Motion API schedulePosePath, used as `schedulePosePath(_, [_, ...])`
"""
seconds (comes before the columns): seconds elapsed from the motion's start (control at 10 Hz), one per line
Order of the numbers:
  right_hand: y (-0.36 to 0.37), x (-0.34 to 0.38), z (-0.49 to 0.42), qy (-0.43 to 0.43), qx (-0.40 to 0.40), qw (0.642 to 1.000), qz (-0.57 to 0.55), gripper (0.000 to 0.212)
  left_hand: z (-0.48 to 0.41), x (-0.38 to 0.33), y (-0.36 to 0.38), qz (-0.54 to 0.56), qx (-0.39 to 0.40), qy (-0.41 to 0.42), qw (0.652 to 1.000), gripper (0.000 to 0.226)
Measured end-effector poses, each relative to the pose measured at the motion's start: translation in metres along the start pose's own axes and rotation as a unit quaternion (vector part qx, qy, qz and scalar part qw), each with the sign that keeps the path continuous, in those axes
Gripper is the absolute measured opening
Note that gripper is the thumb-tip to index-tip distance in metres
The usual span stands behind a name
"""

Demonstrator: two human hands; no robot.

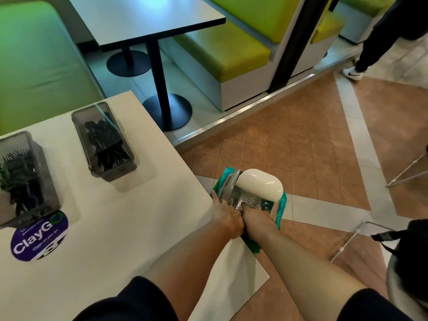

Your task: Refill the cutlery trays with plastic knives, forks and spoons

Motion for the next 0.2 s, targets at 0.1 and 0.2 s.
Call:
schedulePosePath(0.1, [-0.010,-0.001,0.008,-0.021,0.014,1.000,0.011,0.024,0.001,0.000,-0.004,0.018,0.006,0.002,1.000,0.055])
schedulePosePath(0.2, [-0.023,-0.007,0.020,-0.003,0.027,1.000,0.009,0.035,0.004,0.003,-0.005,0.040,0.008,0.022,0.999,0.051])
Point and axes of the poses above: each hand's wrist, its own z-axis away from the middle knuckle, its own y-axis out of the palm, x = y × z, the point moved 4 cm from there along -z, towards the middle knuckle, and after that the axes turned 1 degree about x, right-handed, at the moved point
